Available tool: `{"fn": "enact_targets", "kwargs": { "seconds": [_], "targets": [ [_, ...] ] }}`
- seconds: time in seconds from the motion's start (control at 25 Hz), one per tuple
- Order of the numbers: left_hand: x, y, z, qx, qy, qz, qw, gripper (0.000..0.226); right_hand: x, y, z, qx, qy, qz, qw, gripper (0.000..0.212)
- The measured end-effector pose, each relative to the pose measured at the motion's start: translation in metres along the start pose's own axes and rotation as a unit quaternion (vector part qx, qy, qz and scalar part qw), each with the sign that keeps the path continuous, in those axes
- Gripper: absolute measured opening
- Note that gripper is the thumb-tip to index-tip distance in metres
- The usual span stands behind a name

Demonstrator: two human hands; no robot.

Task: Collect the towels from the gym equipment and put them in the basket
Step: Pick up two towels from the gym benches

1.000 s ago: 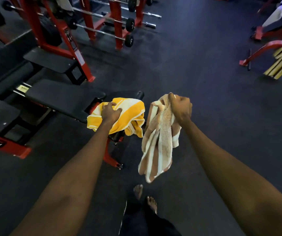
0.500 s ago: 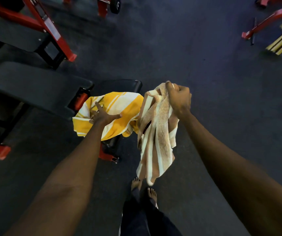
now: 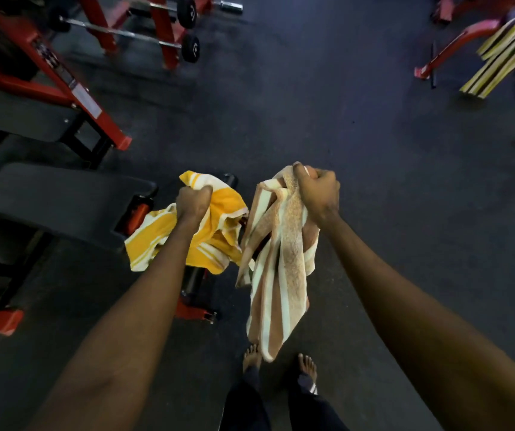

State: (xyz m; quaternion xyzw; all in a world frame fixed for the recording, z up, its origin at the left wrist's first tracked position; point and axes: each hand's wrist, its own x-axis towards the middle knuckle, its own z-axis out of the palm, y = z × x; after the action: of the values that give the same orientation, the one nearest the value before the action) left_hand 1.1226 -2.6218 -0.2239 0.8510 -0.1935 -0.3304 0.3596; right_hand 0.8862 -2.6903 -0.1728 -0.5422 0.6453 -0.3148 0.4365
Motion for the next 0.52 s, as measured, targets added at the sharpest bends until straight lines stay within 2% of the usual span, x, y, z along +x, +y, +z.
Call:
{"fn": "enact_targets", "kwargs": {
  "seconds": [0.12, 0.32, 0.44, 0.52],
  "targets": [
    [-0.029, 0.060, 0.013, 0.007, 0.003, 0.061, 0.998, 0.050, 0.009, -0.007, -0.044, 0.025, 0.016, -0.003, 1.000, 0.048],
    [-0.114, 0.169, 0.075, 0.019, -0.016, 0.146, 0.989, 0.021, 0.043, -0.021, -0.161, 0.072, 0.041, -0.028, 0.996, 0.051],
    [-0.157, 0.231, 0.124, -0.002, -0.025, 0.193, 0.981, 0.019, 0.068, -0.033, -0.237, 0.090, 0.057, -0.056, 0.993, 0.045],
    [-0.185, 0.268, 0.162, -0.008, -0.042, 0.226, 0.973, 0.019, 0.088, -0.040, -0.292, 0.098, 0.095, -0.063, 0.989, 0.046]
  ]
}}
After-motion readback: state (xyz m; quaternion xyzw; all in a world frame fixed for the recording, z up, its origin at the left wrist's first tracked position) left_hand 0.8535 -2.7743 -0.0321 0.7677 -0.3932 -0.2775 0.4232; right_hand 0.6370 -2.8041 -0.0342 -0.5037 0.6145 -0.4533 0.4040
